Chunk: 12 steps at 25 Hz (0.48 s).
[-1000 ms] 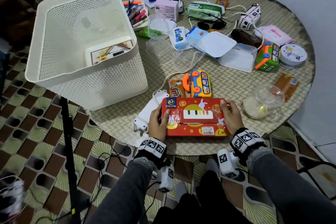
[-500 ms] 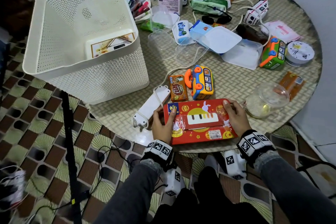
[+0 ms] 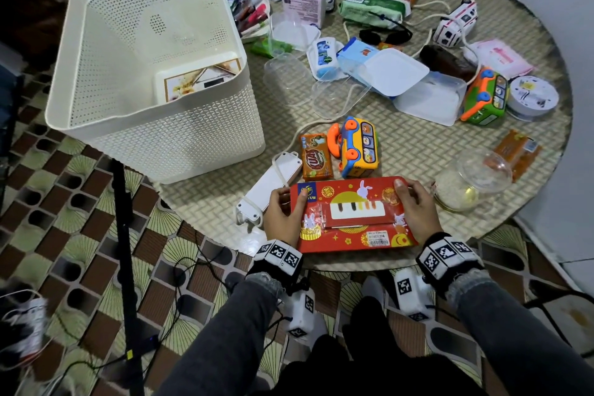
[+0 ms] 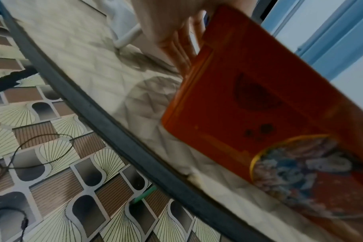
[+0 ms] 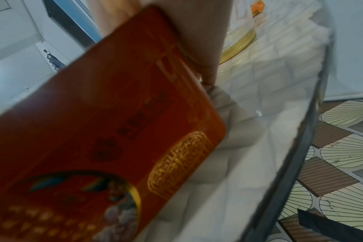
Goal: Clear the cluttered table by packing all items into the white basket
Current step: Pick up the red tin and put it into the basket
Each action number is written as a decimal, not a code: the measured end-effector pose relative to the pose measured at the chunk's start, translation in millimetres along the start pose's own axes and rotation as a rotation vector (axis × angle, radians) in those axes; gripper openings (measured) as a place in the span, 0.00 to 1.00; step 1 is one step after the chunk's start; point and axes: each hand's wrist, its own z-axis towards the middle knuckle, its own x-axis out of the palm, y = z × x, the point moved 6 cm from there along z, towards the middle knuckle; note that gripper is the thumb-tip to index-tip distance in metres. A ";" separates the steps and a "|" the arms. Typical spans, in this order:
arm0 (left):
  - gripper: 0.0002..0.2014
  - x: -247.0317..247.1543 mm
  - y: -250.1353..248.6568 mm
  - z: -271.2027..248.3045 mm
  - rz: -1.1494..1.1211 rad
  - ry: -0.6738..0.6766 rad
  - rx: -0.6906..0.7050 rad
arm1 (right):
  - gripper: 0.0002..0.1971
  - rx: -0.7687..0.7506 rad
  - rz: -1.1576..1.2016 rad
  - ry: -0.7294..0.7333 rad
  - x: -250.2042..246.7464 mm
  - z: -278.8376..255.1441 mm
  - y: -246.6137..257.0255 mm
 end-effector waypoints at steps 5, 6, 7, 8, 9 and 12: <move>0.22 0.6 0.5 -2.3 -0.014 0.022 -0.010 | 0.14 0.000 -0.030 -0.015 -0.3 -3.5 4.2; 0.22 0.4 0.2 -2.5 -0.011 0.025 -0.008 | 0.15 0.005 -0.043 -0.013 -0.2 -4.9 4.8; 0.22 0.4 0.6 -2.0 -0.009 0.027 -0.005 | 0.15 0.011 -0.055 -0.008 0.3 -6.3 5.5; 0.22 0.4 0.5 -1.5 -0.010 0.027 -0.005 | 0.16 0.018 -0.056 -0.003 0.7 -7.7 6.1; 0.23 1.0 -0.4 -0.9 -0.011 0.031 -0.009 | 0.16 0.026 -0.050 -0.002 0.8 -7.9 6.6; 0.24 3.7 -4.1 -1.0 -0.003 0.058 -0.022 | 0.16 0.051 -0.013 0.006 0.7 -7.6 8.1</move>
